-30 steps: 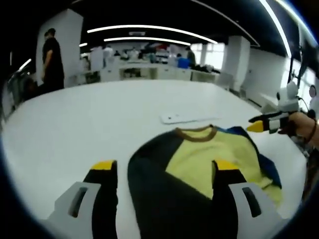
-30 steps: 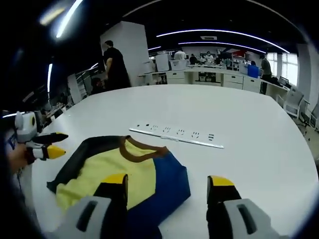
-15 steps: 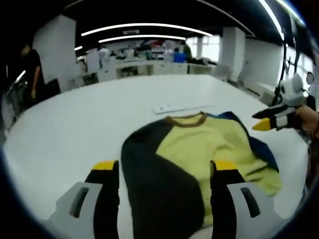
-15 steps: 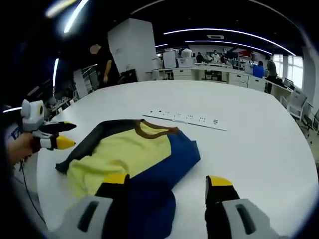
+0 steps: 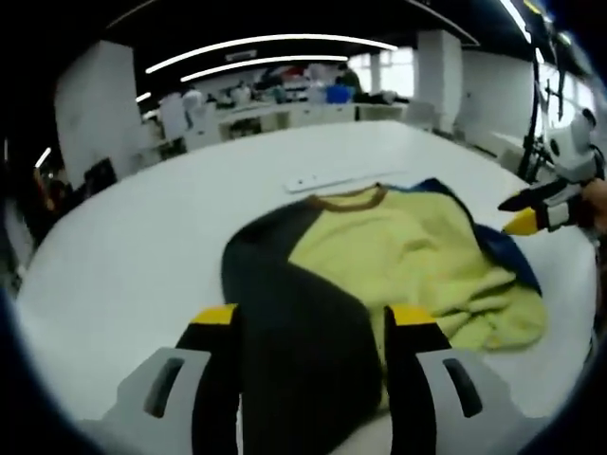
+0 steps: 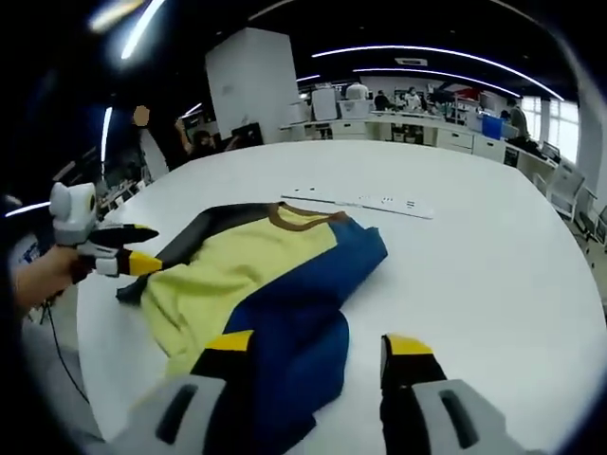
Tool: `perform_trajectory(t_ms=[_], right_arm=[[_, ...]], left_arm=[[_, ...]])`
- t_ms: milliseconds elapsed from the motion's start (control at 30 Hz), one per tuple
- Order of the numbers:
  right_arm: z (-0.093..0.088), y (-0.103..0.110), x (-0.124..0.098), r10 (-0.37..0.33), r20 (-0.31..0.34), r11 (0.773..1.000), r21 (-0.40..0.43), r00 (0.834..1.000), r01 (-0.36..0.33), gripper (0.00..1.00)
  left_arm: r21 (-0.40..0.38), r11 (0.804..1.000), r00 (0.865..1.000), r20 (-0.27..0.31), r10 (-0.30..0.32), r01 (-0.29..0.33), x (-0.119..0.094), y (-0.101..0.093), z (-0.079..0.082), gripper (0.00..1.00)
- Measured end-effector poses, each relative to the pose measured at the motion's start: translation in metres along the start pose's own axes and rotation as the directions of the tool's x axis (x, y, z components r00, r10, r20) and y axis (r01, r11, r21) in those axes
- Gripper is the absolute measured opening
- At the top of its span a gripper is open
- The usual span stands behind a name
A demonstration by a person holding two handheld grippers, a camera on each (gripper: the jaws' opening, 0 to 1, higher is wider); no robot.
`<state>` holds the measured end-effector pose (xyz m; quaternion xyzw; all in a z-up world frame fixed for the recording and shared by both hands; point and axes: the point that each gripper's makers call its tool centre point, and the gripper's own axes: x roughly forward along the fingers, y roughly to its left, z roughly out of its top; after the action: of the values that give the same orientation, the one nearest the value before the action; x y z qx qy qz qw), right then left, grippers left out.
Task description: Fold the garment on the visible template until the final outline fits inside the template.
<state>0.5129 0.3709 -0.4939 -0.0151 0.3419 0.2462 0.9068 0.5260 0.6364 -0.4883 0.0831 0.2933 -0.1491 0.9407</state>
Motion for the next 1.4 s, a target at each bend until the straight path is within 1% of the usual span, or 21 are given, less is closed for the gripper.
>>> perform_trajectory(t_ms=[100, 200, 300, 433, 467, 533, 567, 633, 667, 733, 800, 867, 1000, 1067, 1133, 1167, 1200, 1267, 1300, 1333, 1400], right_arm=[[-0.004, 0.008, -0.002, 0.008, -0.001, 1.000, -0.010, 1.000, -0.008, 0.47], [-0.010, 0.014, -0.002, 0.013, -0.014, 1.000, -0.018, 1.000, -0.013, 0.43], [-0.014, 0.019, -0.001, 0.024, -0.020, 1.000, -0.008, 1.000, -0.024, 0.40], [-0.019, 0.024, 0.001, 0.020, -0.034, 1.000, -0.008, 0.999, -0.020, 0.31], [-0.020, 0.026, 0.001, 0.017, -0.035, 1.000, -0.009, 0.999, -0.018, 0.28], [-0.023, 0.026, 0.003, 0.010, -0.043, 1.000, -0.014, 0.999, -0.010, 0.20], [-0.024, 0.025, 0.003, 0.003, -0.049, 1.000, -0.017, 0.999, -0.004, 0.17], [-0.026, 0.022, 0.003, -0.008, -0.055, 1.000, -0.028, 0.998, 0.007, 0.09], [-0.026, 0.021, 0.003, -0.011, -0.054, 0.999, -0.033, 0.998, 0.009, 0.05], [-0.027, 0.019, 0.002, -0.023, -0.056, 0.998, -0.052, 0.998, 0.020, 0.00], [-0.026, 0.017, 0.001, -0.032, -0.056, 0.997, -0.071, 0.998, 0.028, 0.00], [-0.026, 0.016, -0.001, -0.033, -0.057, 0.996, -0.082, 0.998, 0.029, 0.00], [-0.019, 0.014, -0.007, -0.036, -0.040, 0.996, -0.081, 0.999, 0.032, 0.00], [-0.011, 0.007, -0.013, -0.051, -0.015, 0.996, -0.079, 0.999, 0.049, 0.00], [-0.003, 0.001, -0.018, -0.060, 0.014, 0.997, -0.053, 0.998, 0.061, 0.00], [-0.001, 0.000, -0.021, -0.056, 0.015, 0.998, -0.041, 0.998, 0.057, 0.00], [0.001, -0.003, -0.024, -0.053, 0.021, 0.999, -0.007, 0.998, 0.053, 0.00], [0.005, -0.009, -0.028, -0.057, 0.039, 0.998, 0.032, 0.998, 0.056, 0.00], [0.007, -0.012, -0.031, -0.060, 0.040, 0.998, 0.035, 0.997, 0.059, 0.00], [0.008, -0.015, -0.033, -0.067, 0.041, 0.997, 0.034, 0.997, 0.066, 0.00], [0.008, -0.024, -0.037, -0.093, 0.034, 0.995, 0.031, 0.995, 0.092, 0.00]], left_arm=[[-0.018, 1.000, 1.000, -0.002, -0.012, 0.012, 0.001, -0.003, -0.004, 0.49], [-0.006, 1.000, 1.000, -0.022, -0.020, 0.020, 0.002, -0.007, -0.010, 0.43], [-0.015, 0.999, 0.999, -0.025, -0.030, 0.030, 0.003, -0.009, -0.014, 0.38], [0.012, 1.000, 0.999, -0.046, -0.025, 0.025, 0.003, -0.011, -0.019, 0.27], [0.021, 0.999, 0.999, -0.047, -0.024, 0.025, 0.002, -0.011, -0.019, 0.25], [0.062, 0.998, 0.998, -0.053, -0.016, 0.019, 0.002, -0.011, -0.020, 0.15], [0.111, 0.994, 0.998, -0.056, -0.003, 0.009, 0.001, -0.009, -0.020, 0.11], [0.158, 0.987, 0.998, -0.052, 0.026, -0.017, 0.000, -0.004, -0.019, 0.02], [0.186, 0.982, 0.998, -0.046, 0.038, -0.029, -0.001, -0.002, -0.018, 0.00], [0.174, 0.984, 0.998, -0.049, 0.039, -0.029, -0.002, 0.001, -0.019, 0.00], [0.157, 0.987, 0.998, -0.038, 0.043, -0.036, -0.004, 0.005, -0.018, 0.00], [0.165, 0.985, 0.998, -0.037, 0.055, -0.048, -0.006, 0.010, -0.017, 0.00], [0.163, 0.985, 0.997, -0.033, 0.069, -0.063, -0.010, 0.018, -0.014, 0.00], [0.151, 0.985, 0.996, -0.025, 0.084, -0.079, -0.012, 0.025, -0.011, 0.00], [0.141, 0.985, 0.995, -0.021, 0.102, -0.098, -0.014, 0.034, -0.009, 0.00], [0.135, 0.985, 0.994, -0.019, 0.107, -0.104, -0.015, 0.039, -0.008, 0.00], [0.130, 0.986, 0.994, -0.018, 0.110, -0.106, -0.015, 0.040, -0.008, 0.00], [0.112, 0.987, 0.993, -0.018, 0.117, -0.114, -0.016, 0.046, -0.008, 0.00], [0.110, 0.987, 0.993, -0.018, 0.118, -0.115, -0.016, 0.048, -0.008, 0.00], [0.107, 0.986, 0.992, -0.019, 0.128, -0.125, -0.016, 0.054, -0.007, 0.00], [0.104, 0.985, 0.990, -0.020, 0.139, -0.136, -0.017, 0.061, -0.007, 0.00]])
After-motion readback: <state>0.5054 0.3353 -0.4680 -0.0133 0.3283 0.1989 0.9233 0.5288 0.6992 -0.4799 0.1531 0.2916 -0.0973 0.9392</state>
